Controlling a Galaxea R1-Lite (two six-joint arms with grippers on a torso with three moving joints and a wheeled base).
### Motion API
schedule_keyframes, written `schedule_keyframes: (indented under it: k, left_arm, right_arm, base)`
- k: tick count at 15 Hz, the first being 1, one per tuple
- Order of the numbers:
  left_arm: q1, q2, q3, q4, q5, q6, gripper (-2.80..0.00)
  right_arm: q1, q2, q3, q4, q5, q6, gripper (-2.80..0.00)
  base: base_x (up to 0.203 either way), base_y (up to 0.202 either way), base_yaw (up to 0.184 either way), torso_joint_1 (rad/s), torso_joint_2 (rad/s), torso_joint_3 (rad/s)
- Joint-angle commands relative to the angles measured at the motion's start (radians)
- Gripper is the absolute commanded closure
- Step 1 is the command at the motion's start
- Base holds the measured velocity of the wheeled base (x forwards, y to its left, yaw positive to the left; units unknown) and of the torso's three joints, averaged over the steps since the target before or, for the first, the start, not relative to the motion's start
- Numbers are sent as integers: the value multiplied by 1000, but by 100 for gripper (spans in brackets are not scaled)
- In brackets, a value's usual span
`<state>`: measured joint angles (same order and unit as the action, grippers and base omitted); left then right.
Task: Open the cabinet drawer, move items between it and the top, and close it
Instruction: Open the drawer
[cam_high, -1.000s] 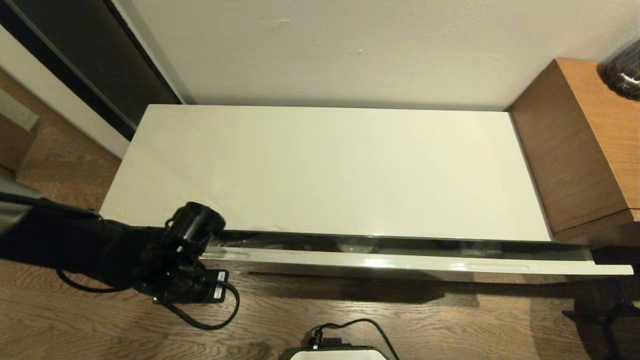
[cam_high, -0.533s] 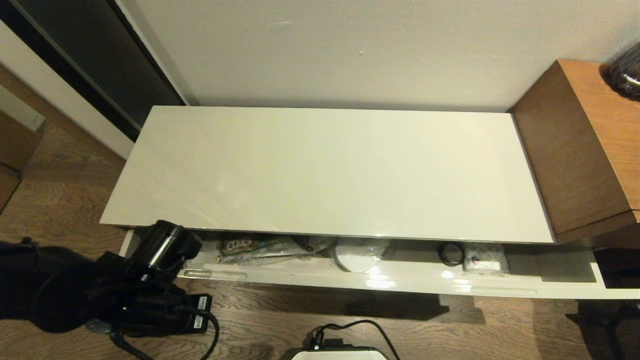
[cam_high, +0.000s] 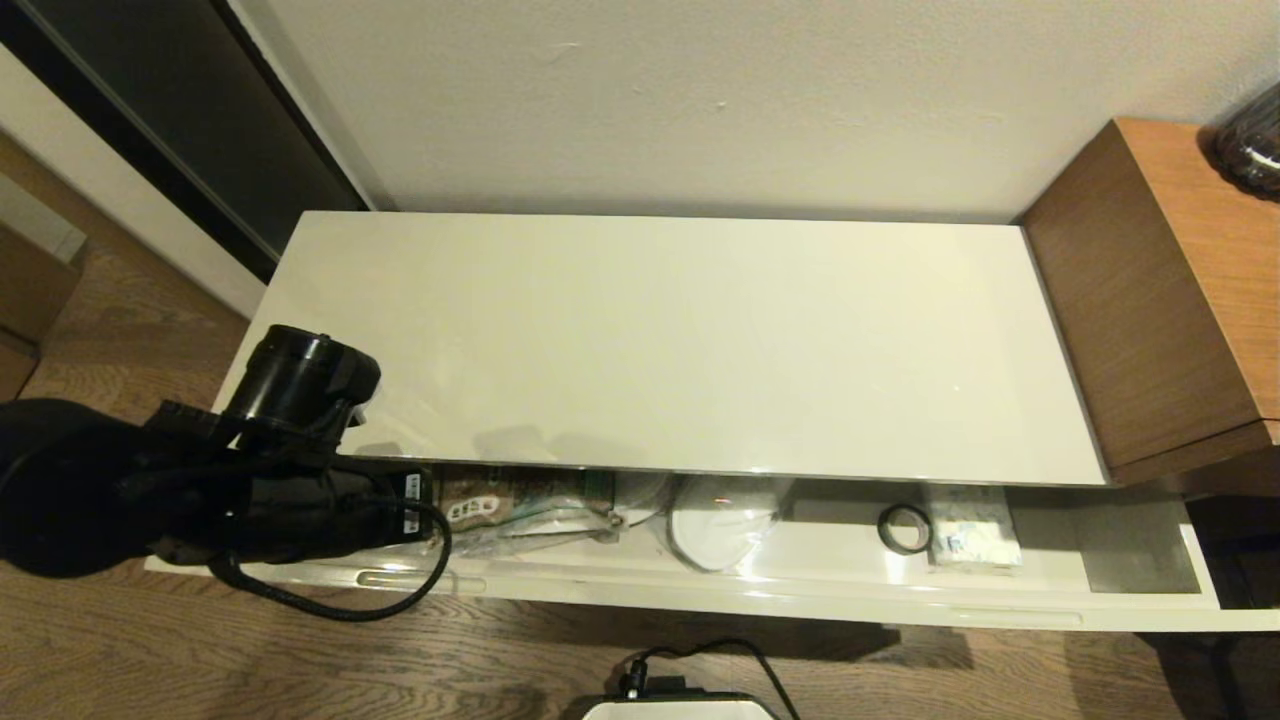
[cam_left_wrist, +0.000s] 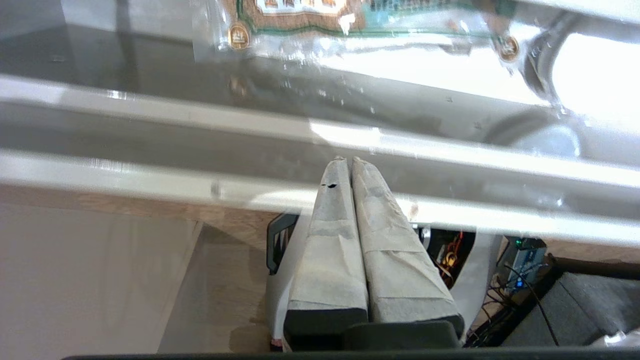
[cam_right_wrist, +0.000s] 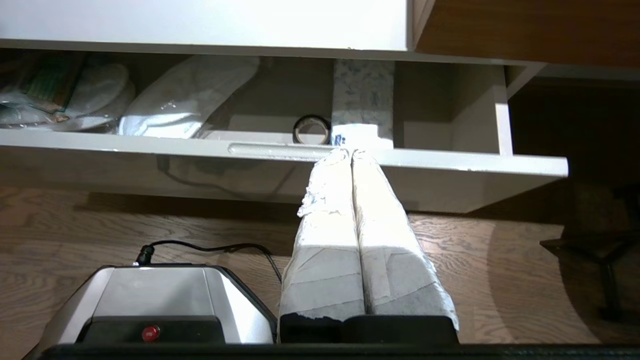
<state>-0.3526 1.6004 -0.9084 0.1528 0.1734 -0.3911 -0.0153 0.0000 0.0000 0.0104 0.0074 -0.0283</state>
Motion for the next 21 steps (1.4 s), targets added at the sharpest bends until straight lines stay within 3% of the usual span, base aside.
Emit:
schedule_keyframes:
  k: [1,10,18,21]
  left_arm:
    - [0,61,-15,-5,3,-3,0]
    - [-3,207,51,-54,21,-54,0]
    - [-35,140,282,-162,4,-58,0]
    - [-76,94,342,-165,3,-95,0]
  right_arm:
    - [0,0,0,0,0,1,0]
    - [0,0,0,0,2,1,0]
    - [0,0,0,0,1,1,0]
    - [0,0,0,0,2,1,0]
  base:
    - [0,0,0,0,0,0]
    - [0,0,0,0,0,0]
    - [0,0,0,0,0,0]
    - [0,0,0,0,0,0]
